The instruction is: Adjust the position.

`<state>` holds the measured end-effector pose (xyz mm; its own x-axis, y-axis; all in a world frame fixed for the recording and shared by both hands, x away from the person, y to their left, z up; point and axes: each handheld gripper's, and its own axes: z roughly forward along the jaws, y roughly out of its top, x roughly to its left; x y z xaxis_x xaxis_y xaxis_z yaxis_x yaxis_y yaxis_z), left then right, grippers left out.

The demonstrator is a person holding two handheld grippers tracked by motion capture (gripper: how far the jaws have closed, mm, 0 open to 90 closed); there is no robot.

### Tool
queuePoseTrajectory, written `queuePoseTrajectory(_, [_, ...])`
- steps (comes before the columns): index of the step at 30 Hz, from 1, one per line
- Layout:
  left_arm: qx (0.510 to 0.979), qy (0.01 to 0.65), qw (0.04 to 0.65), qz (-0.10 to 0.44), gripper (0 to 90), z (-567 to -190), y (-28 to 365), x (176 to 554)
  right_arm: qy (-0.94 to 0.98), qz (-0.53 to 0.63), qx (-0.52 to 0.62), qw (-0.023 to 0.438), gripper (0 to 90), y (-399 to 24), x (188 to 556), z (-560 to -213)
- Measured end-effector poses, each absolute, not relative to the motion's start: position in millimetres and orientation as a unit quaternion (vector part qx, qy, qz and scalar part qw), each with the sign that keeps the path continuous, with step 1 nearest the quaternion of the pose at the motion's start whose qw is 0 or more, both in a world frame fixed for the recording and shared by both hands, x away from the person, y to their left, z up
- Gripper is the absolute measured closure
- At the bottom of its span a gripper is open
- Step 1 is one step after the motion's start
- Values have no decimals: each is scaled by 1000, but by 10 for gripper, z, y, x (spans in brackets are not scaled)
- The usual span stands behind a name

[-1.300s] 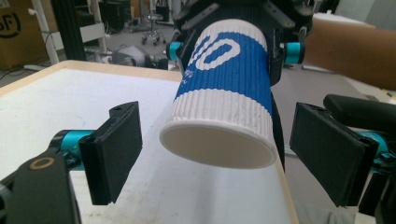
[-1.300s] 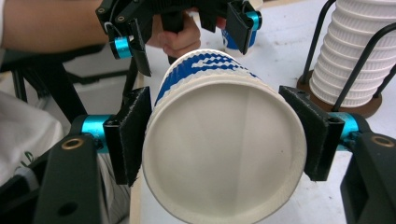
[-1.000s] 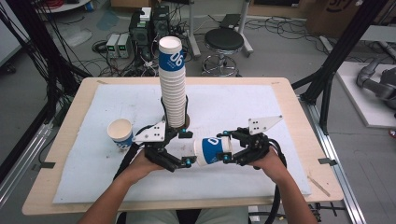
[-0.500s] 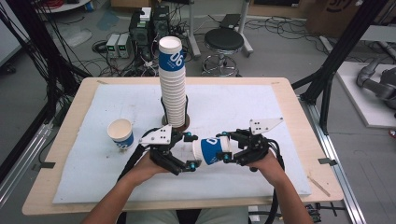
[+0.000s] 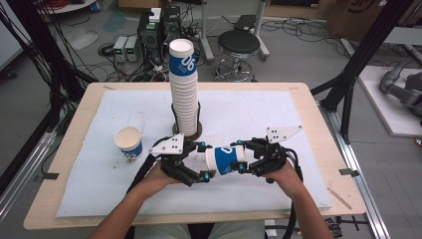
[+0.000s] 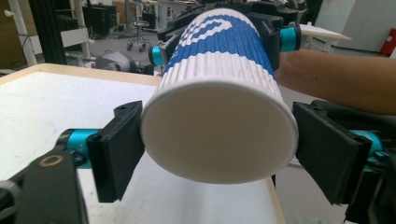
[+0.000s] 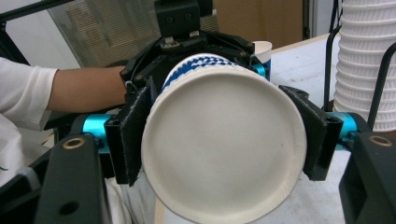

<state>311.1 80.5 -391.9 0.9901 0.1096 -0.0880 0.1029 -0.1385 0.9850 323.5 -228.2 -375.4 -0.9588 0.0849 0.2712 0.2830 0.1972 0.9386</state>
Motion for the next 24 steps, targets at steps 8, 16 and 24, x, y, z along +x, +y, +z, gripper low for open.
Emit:
queuePoseTrajectory(8, [775, 62, 629, 10, 250, -3885, 788, 3096, -787, -601, -115, 72, 302, -2265, 3211, -3737])
queuePoseTrajectory(16, [793, 61, 606, 21, 266, -3823, 817, 3105, -791, -595, -134, 51, 199, -2287, 3195, -3630])
queuePoseTrajectory(24, [828, 57, 557, 39, 265, -3696, 800, 3128, -841, -528, -111, -25, 199, -2241, 3124, -3433])
